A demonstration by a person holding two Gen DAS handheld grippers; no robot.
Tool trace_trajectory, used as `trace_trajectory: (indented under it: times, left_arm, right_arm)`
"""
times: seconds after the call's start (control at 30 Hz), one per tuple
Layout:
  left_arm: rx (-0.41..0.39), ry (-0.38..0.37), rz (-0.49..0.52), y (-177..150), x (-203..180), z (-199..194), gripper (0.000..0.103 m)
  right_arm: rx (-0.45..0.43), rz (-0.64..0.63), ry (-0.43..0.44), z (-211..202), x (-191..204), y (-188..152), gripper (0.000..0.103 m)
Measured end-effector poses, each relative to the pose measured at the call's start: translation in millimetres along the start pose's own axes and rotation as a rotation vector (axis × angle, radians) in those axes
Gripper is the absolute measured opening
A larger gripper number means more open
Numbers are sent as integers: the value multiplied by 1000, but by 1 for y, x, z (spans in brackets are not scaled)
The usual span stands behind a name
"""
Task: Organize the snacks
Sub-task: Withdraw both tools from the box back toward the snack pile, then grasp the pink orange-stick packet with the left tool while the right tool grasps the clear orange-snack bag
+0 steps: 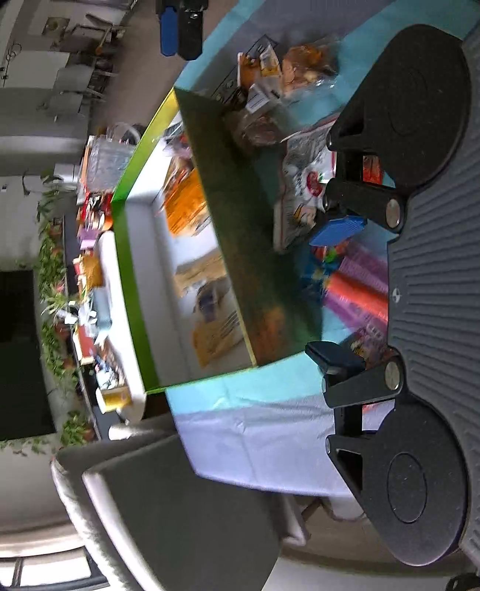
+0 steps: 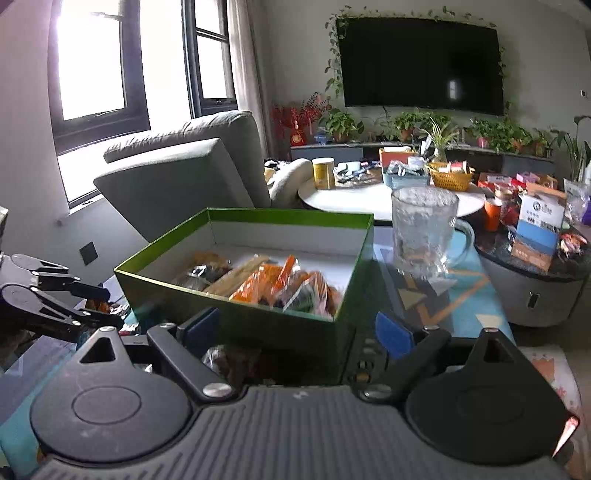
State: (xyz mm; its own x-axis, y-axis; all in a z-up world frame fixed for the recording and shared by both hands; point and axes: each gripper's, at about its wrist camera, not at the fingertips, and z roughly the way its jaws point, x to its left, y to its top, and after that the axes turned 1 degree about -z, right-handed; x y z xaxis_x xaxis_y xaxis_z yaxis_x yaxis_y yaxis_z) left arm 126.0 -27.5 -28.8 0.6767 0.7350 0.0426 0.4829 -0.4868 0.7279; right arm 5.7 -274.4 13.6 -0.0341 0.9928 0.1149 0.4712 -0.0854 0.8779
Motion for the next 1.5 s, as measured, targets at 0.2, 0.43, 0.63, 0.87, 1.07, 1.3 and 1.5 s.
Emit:
trace_trajectory:
  times: [0.2, 0.43, 0.63, 0.87, 1.07, 1.3, 1.5]
  left_arm:
    - [32, 17, -21, -12, 5, 2, 55]
    - [29, 43, -45, -24, 13, 1, 60]
    - [20, 33, -128, -35, 18, -2, 62]
    - [12, 0, -225, -56, -2, -27, 64]
    - [30, -17, -323, -61, -9, -43, 64]
    - [-14, 99, -381, -51, -13, -39, 64]
    - [2, 141, -273, -51, -32, -17, 64]
  right_arm:
    - [43, -8, 15, -3, 7, -13, 88]
    - [108, 11, 60, -3, 11, -31, 88]
    - [160, 43, 89, 2, 19, -42, 88]
    - [205, 58, 170, 0, 36, -52, 88]
    - [215, 63, 197, 4, 56, -59, 88]
    - [204, 90, 92, 16, 74, -55, 88]
    - [183, -20, 22, 19, 84, -64, 88]
